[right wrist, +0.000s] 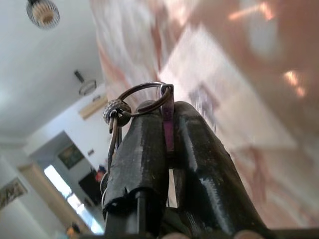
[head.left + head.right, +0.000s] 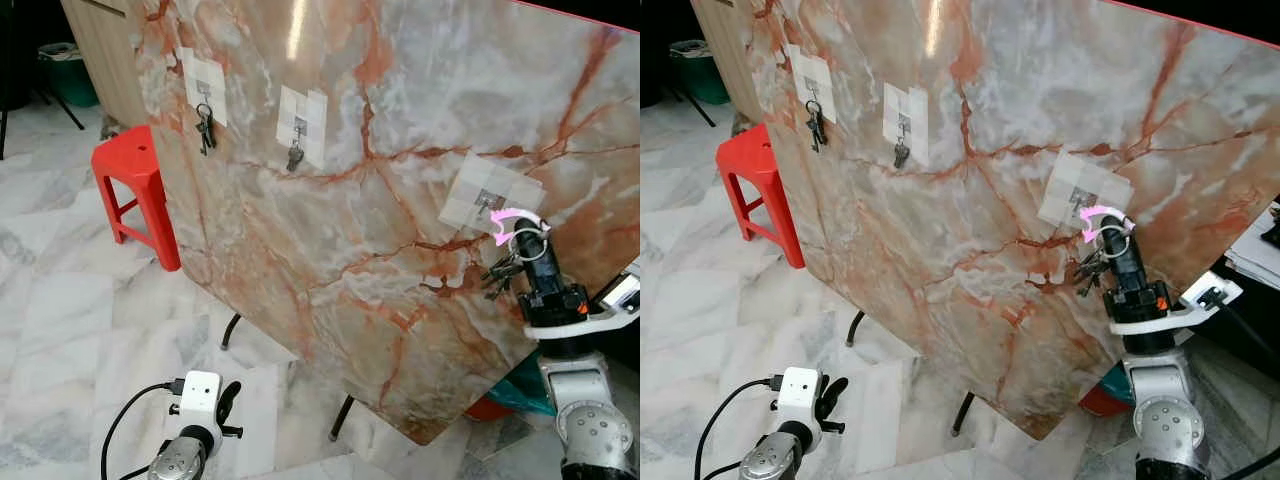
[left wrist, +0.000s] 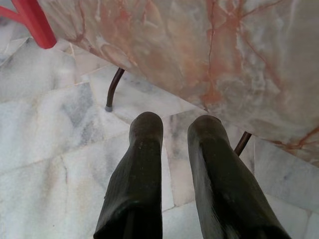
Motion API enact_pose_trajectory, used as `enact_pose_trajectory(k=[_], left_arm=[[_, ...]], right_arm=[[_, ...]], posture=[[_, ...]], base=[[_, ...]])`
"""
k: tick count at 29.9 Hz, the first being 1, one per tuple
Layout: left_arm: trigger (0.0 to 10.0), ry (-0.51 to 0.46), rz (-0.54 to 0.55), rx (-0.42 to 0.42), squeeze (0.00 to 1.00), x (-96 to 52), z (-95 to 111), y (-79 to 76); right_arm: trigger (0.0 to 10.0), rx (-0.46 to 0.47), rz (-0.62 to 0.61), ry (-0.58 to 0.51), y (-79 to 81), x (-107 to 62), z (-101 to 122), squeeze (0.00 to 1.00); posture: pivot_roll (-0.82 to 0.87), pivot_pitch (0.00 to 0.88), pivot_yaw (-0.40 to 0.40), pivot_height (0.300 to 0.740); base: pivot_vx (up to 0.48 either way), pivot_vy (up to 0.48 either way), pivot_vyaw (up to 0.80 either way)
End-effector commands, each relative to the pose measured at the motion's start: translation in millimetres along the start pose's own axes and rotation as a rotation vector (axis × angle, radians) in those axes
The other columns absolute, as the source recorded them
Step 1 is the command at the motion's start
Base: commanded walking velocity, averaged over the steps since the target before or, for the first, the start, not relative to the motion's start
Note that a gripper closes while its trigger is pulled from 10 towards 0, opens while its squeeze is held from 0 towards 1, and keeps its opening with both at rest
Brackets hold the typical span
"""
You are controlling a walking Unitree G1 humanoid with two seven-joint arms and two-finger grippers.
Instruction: Hang keys on a hook
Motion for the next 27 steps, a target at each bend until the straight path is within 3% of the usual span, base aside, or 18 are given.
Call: enact_pose_trajectory(k=[1,9,20,27], left_arm=[[10.0,0.001,0.001,-0.015,0.0,-1.0,-2.4,-2.0],[10.0,-0.002,0.001,-0.016,0.0,-0.7,-2.1,-2.9],[10.0,-0.002,0.005,-0.019,0.0,-1.0,-2.4,-2.5],[10.0,-0.002,0.008,-0.019,0.0,-1.8,-3.2,-1.7]], right_arm=[[10.0,-0.009,0.041,0.04,5.8,0.9,-5.0,0.0],[10.0,0.003,0.056,0.103,6.2,-1.3,-21.1,0.0],[10.0,-0.025,0.064,0.097,2.6,21.9,-30.4,0.0],[10.0,-0.038,0.069,0.102,0.3,27.2,-33.1,0.0]], posture=[[0.06,0.061,-0.099,0.74],[0.07,0.059,-0.102,0.74],[0.07,0.068,-0.106,0.74],[0.07,0.071,-0.107,0.74]], base=[[0.0,0.0,0.0],[0.0,0.0,0.0],[0.0,0.0,0.0],[0.0,0.0,0.0]])
Point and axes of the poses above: a point about 5 cm out from each wrist's last joint towards the gripper, its own x axis pointing out of the wrist towards the gripper, its own z axis along the axis of the wrist's last joint, y = z × x, the point moved 3 cm from there along x, pointing out of the wrist towards the gripper, and after that the axes turned 9 degrees about -x, right-handed, at the moved point
